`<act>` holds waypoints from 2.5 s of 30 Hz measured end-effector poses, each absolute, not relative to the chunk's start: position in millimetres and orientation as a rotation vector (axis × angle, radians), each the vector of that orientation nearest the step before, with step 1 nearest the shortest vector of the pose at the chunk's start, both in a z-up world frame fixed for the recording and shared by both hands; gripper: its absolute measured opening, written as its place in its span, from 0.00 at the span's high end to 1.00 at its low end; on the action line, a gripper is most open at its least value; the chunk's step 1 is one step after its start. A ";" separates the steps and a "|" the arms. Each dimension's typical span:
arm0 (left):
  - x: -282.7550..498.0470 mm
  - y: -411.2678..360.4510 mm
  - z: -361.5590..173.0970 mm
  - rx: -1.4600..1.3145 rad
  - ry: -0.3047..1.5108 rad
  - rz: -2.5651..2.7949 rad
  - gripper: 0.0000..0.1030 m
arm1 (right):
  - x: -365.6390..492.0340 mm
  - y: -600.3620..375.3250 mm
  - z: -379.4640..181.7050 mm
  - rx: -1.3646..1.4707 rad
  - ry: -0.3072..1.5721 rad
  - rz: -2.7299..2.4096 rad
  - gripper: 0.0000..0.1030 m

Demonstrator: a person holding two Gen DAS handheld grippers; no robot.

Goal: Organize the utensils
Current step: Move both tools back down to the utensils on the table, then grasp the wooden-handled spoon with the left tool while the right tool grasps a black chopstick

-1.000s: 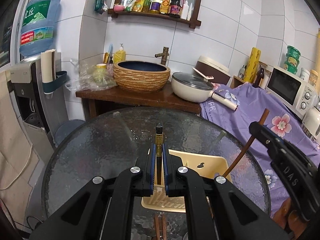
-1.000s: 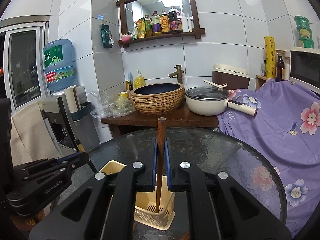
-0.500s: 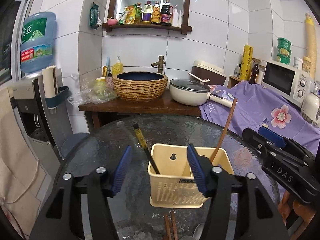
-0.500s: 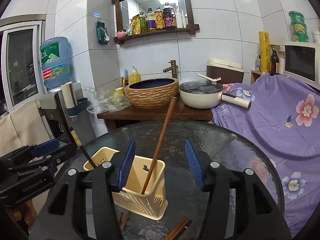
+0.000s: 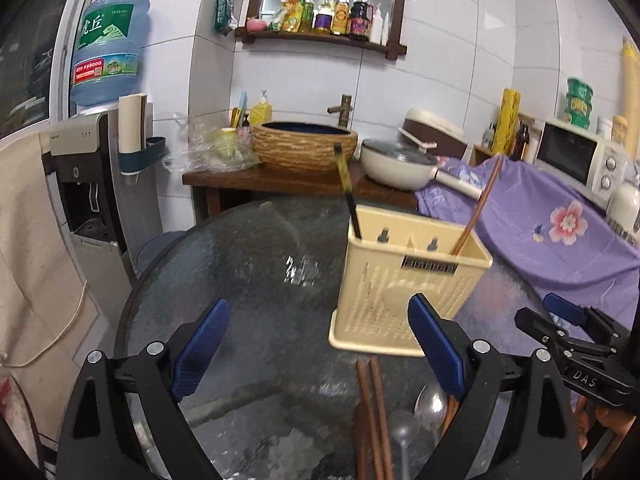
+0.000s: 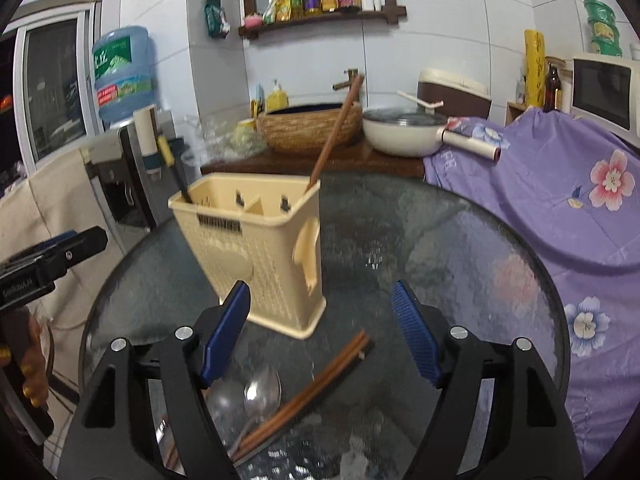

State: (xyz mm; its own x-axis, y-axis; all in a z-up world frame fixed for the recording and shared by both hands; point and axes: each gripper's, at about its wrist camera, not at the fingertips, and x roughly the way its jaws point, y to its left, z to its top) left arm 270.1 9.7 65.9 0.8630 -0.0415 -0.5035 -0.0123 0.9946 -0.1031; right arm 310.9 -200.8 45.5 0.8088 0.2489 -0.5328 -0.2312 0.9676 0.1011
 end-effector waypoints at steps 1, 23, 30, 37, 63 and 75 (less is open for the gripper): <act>267.5 9.7 59.3 -0.095 0.545 -0.015 0.14 | 308.3 -200.0 38.9 0.024 0.591 0.261 0.29; 244.2 14.3 -18.6 -0.112 0.734 -0.065 0.32 | 285.6 -179.4 -44.7 -0.073 0.798 0.291 0.30; 242.2 5.5 -33.3 -0.101 0.801 -0.111 0.52 | 291.4 -164.2 -38.8 -0.086 0.791 0.350 0.37; 240.7 -6.8 -39.8 -0.063 0.840 -0.154 0.57 | 296.8 -160.9 -40.8 -0.078 0.812 0.356 0.37; 264.1 -31.5 -58.1 0.020 0.906 -0.147 0.86 | 327.2 -188.1 -60.3 -0.006 0.906 0.206 0.51; 270.6 -27.4 -57.7 0.016 0.913 -0.141 0.86 | 325.6 -232.4 -63.1 -0.036 0.961 0.236 0.52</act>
State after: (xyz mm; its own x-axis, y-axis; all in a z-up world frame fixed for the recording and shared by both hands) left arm 270.6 -27.4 -57.7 0.6026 -0.1152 -0.7897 0.1291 0.9906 -0.0460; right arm 325.6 -232.4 -63.1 0.5489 0.1830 -0.8156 -0.2150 0.9738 0.0738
